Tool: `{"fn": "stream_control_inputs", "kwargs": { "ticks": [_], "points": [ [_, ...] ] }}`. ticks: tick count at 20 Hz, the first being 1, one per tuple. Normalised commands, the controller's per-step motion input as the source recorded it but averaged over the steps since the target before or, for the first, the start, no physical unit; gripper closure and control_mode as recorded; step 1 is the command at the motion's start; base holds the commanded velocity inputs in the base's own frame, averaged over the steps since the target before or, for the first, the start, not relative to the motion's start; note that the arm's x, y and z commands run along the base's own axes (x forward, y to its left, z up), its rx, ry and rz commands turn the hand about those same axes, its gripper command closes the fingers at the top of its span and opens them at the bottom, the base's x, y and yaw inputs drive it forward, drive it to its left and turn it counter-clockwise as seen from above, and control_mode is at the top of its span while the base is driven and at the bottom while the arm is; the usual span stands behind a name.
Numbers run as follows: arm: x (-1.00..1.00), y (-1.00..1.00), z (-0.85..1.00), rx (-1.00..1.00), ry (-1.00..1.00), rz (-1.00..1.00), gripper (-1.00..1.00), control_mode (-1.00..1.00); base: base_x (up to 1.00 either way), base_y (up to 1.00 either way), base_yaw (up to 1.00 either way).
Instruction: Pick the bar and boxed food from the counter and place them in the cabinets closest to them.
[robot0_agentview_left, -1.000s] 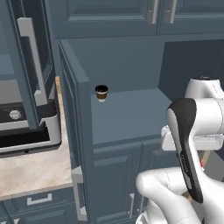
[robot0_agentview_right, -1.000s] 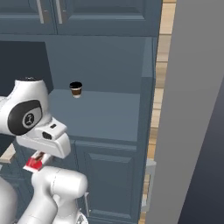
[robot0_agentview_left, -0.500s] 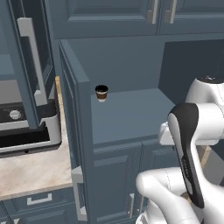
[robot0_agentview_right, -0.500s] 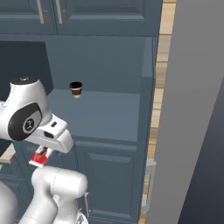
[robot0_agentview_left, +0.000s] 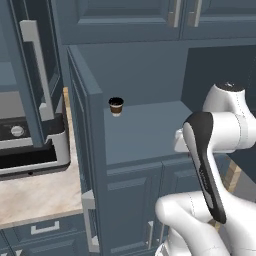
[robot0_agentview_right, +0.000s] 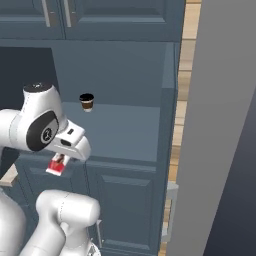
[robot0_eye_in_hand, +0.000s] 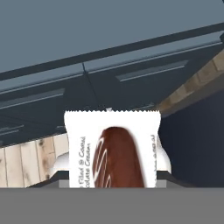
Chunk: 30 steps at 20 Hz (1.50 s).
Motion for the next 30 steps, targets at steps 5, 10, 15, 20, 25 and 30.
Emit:
{"fn": "stream_control_inputs", "kwargs": {
  "ticks": [5,10,15,20,25,30],
  "points": [
    [0.40,0.00,0.00,0.00,-0.07,0.00,1.00,-1.00,0.00,0.00,0.00],
    [0.26,0.00,0.00,0.00,-0.08,0.00,1.00,-1.00,0.00,0.00,0.00],
    [0.32,0.00,0.00,0.00,-0.11,0.00,1.00,-1.00,0.00,0.00,0.00],
    [0.32,0.00,0.00,0.00,-0.11,0.00,1.00,-1.00,0.00,0.00,0.00],
    [0.41,0.00,0.00,0.00,-0.08,0.00,1.00,-1.00,0.00,0.00,0.00],
    [0.50,0.00,0.00,0.00,-0.05,0.00,1.00,-1.00,0.00,0.00,0.00]
  ]
}}
